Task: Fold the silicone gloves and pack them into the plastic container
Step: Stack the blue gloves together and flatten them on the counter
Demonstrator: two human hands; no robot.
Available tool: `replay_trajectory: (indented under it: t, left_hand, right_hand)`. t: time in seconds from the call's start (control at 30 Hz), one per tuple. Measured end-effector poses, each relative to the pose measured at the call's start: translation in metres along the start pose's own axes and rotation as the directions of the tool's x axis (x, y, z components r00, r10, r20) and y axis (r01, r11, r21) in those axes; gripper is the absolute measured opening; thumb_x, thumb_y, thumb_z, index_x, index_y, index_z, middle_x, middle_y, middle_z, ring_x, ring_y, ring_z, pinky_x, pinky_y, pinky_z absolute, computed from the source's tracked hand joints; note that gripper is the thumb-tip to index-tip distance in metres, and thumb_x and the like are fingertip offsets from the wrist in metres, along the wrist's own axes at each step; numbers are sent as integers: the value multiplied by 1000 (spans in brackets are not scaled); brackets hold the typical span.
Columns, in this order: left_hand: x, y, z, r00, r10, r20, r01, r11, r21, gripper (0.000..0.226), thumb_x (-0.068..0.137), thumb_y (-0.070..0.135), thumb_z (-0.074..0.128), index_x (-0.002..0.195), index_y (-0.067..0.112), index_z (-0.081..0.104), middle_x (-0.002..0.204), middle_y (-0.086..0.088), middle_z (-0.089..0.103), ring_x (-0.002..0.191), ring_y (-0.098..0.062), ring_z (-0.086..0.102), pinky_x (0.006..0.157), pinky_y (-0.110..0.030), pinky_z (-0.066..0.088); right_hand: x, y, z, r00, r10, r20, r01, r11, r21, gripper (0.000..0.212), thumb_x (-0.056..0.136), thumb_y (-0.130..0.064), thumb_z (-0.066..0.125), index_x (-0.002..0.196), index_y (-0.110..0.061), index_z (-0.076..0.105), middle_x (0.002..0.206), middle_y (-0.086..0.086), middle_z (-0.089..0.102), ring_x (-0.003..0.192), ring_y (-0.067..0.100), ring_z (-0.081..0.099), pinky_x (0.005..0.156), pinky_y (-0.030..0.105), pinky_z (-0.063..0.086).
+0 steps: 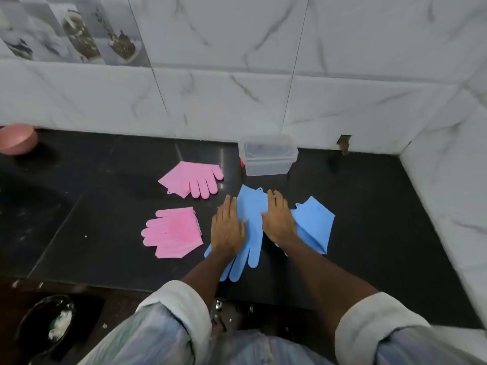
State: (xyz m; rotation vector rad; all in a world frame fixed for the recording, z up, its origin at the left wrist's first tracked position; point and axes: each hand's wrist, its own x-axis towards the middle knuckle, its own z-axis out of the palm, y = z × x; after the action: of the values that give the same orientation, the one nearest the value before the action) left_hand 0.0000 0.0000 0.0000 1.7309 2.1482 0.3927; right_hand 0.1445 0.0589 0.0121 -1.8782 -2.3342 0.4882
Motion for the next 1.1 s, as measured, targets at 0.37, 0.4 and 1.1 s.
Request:
replay_trajectory:
  t: [0.37, 0.4, 1.1]
  left_hand:
    - [25, 17, -18, 990, -112, 87, 125, 979, -158, 23, 105, 25, 52, 112, 11, 69, 113, -9, 73, 110, -33, 69, 88, -42, 57]
    - [28, 18, -21, 995, -34, 93, 45, 992, -117, 22, 105, 23, 52, 113, 11, 69, 116, -9, 72, 111, -33, 68, 88, -42, 55]
    - [70, 37, -86, 946, -301, -120, 150, 736, -661, 36, 95, -1, 70, 130, 4, 71, 127, -14, 73, 118, -28, 68, 109, -40, 53]
  right_hand:
    - [13, -9, 4, 993, -113, 32, 114, 993, -29, 105, 88, -14, 76, 168, -18, 8, 175, 9, 3, 160, 32, 16, 127, 42, 27]
    - [16, -8, 2, 970, -242, 38, 245, 963, -110, 107, 87, -13, 76, 169, -21, 7, 177, 5, -2, 162, 31, 7, 130, 44, 20]
    - [20, -3, -32, 676, 89, 731, -709, 350, 612, 28, 101, -12, 60, 127, -1, 62, 109, 19, 70, 90, 33, 68, 79, 45, 56]
